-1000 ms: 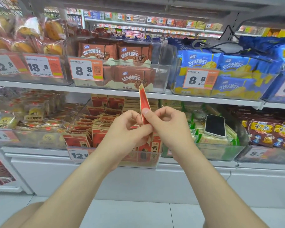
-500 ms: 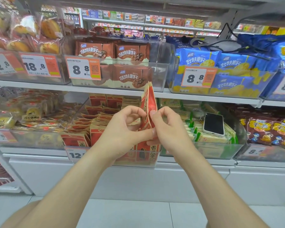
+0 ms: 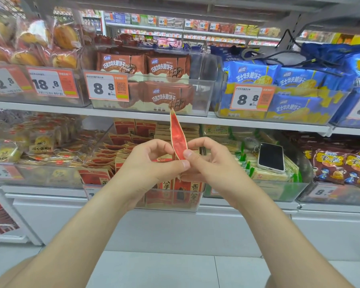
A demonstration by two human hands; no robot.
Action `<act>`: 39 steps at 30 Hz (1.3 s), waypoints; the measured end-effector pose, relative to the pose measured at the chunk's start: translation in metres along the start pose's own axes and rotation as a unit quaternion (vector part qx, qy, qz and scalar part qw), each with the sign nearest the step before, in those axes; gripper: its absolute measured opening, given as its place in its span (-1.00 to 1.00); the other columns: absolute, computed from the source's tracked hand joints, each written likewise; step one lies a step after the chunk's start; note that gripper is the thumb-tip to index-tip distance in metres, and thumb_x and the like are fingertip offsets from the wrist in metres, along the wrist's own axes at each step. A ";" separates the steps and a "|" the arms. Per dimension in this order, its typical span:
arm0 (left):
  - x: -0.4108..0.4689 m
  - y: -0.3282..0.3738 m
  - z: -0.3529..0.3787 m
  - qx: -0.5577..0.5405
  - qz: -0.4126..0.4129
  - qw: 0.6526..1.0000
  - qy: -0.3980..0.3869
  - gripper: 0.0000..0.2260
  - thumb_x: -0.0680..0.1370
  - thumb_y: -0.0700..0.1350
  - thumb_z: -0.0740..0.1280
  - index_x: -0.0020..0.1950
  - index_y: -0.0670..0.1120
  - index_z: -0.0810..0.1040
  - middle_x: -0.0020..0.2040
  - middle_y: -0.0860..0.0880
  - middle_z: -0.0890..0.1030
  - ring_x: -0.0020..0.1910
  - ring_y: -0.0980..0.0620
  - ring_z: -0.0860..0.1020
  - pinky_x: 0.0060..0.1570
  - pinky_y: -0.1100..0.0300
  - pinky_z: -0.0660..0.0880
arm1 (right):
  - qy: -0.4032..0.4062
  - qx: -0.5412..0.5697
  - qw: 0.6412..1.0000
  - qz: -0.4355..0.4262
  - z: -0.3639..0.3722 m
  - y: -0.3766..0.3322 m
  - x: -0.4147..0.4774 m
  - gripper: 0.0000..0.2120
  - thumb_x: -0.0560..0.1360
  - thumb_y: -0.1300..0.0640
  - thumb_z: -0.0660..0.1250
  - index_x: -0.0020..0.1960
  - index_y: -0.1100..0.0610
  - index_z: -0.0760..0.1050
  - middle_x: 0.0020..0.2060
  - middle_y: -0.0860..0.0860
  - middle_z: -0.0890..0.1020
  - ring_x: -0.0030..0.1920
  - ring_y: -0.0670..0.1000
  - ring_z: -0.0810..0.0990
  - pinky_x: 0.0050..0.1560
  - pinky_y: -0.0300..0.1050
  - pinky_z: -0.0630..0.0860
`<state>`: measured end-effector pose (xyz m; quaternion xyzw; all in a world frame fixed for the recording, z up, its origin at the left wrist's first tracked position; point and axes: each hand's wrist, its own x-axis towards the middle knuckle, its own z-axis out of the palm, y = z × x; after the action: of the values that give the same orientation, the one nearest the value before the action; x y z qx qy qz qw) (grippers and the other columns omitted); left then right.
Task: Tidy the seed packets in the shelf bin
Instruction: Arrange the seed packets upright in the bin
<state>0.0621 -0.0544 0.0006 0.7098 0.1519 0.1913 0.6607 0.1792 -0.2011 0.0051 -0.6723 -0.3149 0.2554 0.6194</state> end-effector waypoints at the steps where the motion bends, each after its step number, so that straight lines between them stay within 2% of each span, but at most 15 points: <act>1: 0.001 0.000 -0.001 -0.016 -0.008 1.000 0.005 -0.72 0.46 -0.20 0.64 0.04 -0.11 0.59 0.14 -0.03 0.78 0.16 -0.23 0.74 0.25 -0.15 0.66 | 0.009 -0.013 1.000 -0.006 0.002 0.002 0.001 -0.83 0.69 0.11 0.38 0.20 0.18 0.54 -0.09 0.19 0.79 -0.03 0.18 0.81 0.08 0.14 0.74; 4: 0.000 0.001 -0.001 -0.041 -0.020 0.999 0.007 -0.74 0.47 -0.22 0.63 0.04 -0.12 0.62 0.09 -0.08 0.78 0.12 -0.17 0.76 0.26 -0.15 0.66 | 0.029 -0.048 0.998 -0.018 0.008 0.007 0.003 -0.80 0.71 0.09 0.35 0.01 0.21 0.57 -0.13 0.16 0.79 -0.07 0.14 0.81 0.02 0.08 0.75; 7: -0.001 0.002 -0.001 -0.027 -0.026 0.999 0.011 -0.80 0.48 -0.20 0.62 0.00 -0.14 0.65 -0.06 -0.05 0.77 0.01 -0.07 0.75 0.25 -0.10 0.67 | 0.032 -0.060 0.998 -0.017 0.012 0.007 0.005 -0.79 0.73 0.10 0.32 -0.05 0.13 0.59 -0.13 0.08 0.79 -0.06 0.08 0.80 0.06 0.08 0.74; 10: -0.002 0.004 -0.003 -0.014 -0.025 1.000 0.004 -0.88 0.49 -0.16 0.59 -0.11 -0.15 0.69 -0.10 -0.08 0.73 0.10 -0.13 0.76 0.22 -0.03 0.69 | 0.031 -0.063 0.998 -0.008 0.013 0.004 0.006 -0.78 0.72 0.15 0.31 -0.08 0.10 0.61 -0.11 0.10 0.78 -0.02 0.15 0.79 0.11 0.17 0.73; 12: -0.005 0.009 -0.004 -0.022 -0.028 0.999 -0.001 -0.90 0.53 -0.20 0.56 -0.17 -0.17 0.72 -0.09 -0.07 0.75 0.11 -0.11 0.76 -0.06 0.22 0.71 | 0.029 -0.051 0.998 -0.004 0.012 0.002 0.006 -0.77 0.72 0.18 0.31 -0.10 0.10 0.61 -0.10 0.15 0.77 -0.01 0.20 0.78 0.12 0.19 0.73; 14: -0.006 0.010 -0.005 -0.034 -0.043 0.999 0.000 -0.88 0.58 -0.27 0.50 -0.15 -0.22 0.75 -0.10 0.01 0.79 0.07 -0.04 0.76 -0.39 0.41 0.55 | 0.030 -0.047 0.998 -0.002 0.011 0.001 0.005 -0.76 0.72 0.17 0.31 -0.10 0.11 0.62 -0.09 0.14 0.77 -0.02 0.19 0.79 0.12 0.18 0.73; 15: -0.005 0.010 -0.007 -0.037 -0.046 0.998 -0.007 -0.89 0.59 -0.29 0.49 -0.12 -0.24 0.77 -0.09 0.04 0.80 0.11 -0.02 0.76 -0.39 0.41 0.55 | 0.032 -0.045 0.998 0.000 0.010 0.001 0.004 -0.76 0.72 0.16 0.30 -0.10 0.11 0.63 -0.09 0.14 0.78 -0.01 0.18 0.79 0.12 0.18 0.73; 18: 0.001 0.006 -0.011 -0.042 -0.047 0.997 -0.034 -0.93 0.59 -0.31 0.50 -0.03 -0.26 0.79 0.07 0.01 0.80 0.37 0.10 0.62 -0.04 0.26 0.68 | 0.033 -0.012 0.999 0.011 0.008 -0.002 0.002 -0.77 0.72 0.18 0.29 -0.04 0.19 0.65 -0.02 0.20 0.77 0.01 0.20 0.78 0.11 0.14 0.73; 21: 0.003 0.003 -0.013 -0.054 -0.050 0.996 -0.041 -0.91 0.61 -0.30 0.47 0.00 -0.24 0.80 0.16 0.00 0.78 0.43 0.20 0.56 0.08 0.20 0.68 | 0.025 0.040 0.998 0.034 0.007 -0.004 0.001 -0.76 0.72 0.20 0.27 0.01 0.22 0.69 0.00 0.21 0.77 0.03 0.19 0.79 0.17 0.14 0.71; 25: 0.004 0.004 -0.013 -0.074 -0.050 0.995 -0.038 -0.89 0.63 -0.29 0.45 0.06 -0.29 0.77 0.21 -0.02 0.76 0.35 0.12 0.64 0.07 0.20 0.68 | -0.005 0.090 0.995 0.052 0.006 -0.003 0.000 -0.75 0.72 0.12 0.30 0.19 0.17 0.74 0.09 0.13 0.78 0.14 0.16 0.76 0.28 0.15 0.66; 28: 0.003 0.006 -0.015 -0.078 -0.052 0.995 -0.033 -0.89 0.64 -0.31 0.42 0.08 -0.36 0.71 0.18 -0.04 0.77 0.19 0.01 0.74 0.02 0.23 0.68 | -0.014 0.081 0.995 0.052 0.005 -0.004 -0.002 -0.74 0.71 0.02 0.34 0.22 0.12 0.74 0.11 0.06 0.78 0.14 0.11 0.77 0.25 0.05 0.66; 30: 0.003 0.007 -0.016 -0.075 -0.044 0.995 -0.039 -0.91 0.65 -0.32 0.41 0.07 -0.36 0.67 0.17 -0.10 0.77 0.17 -0.04 0.75 0.05 0.20 0.69 | 0.008 0.066 0.996 0.054 0.006 -0.003 -0.002 -0.71 0.63 -0.06 0.44 0.19 0.12 0.74 0.08 0.04 0.79 0.11 0.09 0.78 0.20 0.02 0.68; 34: -0.002 0.010 -0.012 -0.101 -0.042 0.992 -0.062 -0.95 0.65 -0.37 0.35 0.09 -0.30 0.59 0.14 -0.24 0.75 0.17 -0.15 0.75 0.09 0.10 0.70 | 0.087 0.012 0.995 0.038 0.009 0.006 0.001 -0.33 0.27 -0.26 0.65 0.29 -0.01 0.60 0.08 0.06 0.78 0.05 0.05 0.79 0.04 0.02 0.72; 36: -0.003 0.012 -0.009 -0.124 -0.045 0.989 -0.071 -0.95 0.66 -0.32 0.33 0.05 -0.28 0.59 0.15 -0.22 0.76 0.18 -0.14 0.74 0.10 0.07 0.71 | 0.093 -0.013 0.995 0.012 0.008 0.005 0.000 -0.30 0.28 -0.23 0.66 0.33 -0.08 0.54 0.05 0.04 0.78 0.00 0.01 0.80 0.00 -0.01 0.72; 39: -0.004 0.013 -0.008 -0.115 -0.037 0.991 -0.061 -0.70 0.68 -0.10 0.38 0.17 -0.36 0.60 0.16 -0.18 0.76 0.19 -0.12 0.74 0.12 0.05 0.71 | 0.106 -0.036 0.993 -0.048 0.008 0.000 -0.003 -0.43 0.37 -0.05 0.69 0.31 -0.07 0.57 0.02 0.02 0.78 -0.04 0.00 0.79 -0.10 -0.07 0.73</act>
<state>0.0543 -0.0505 0.0139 0.6333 0.1143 0.1396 0.7526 0.1710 -0.1983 0.0046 -0.7018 -0.2884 0.1409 0.6359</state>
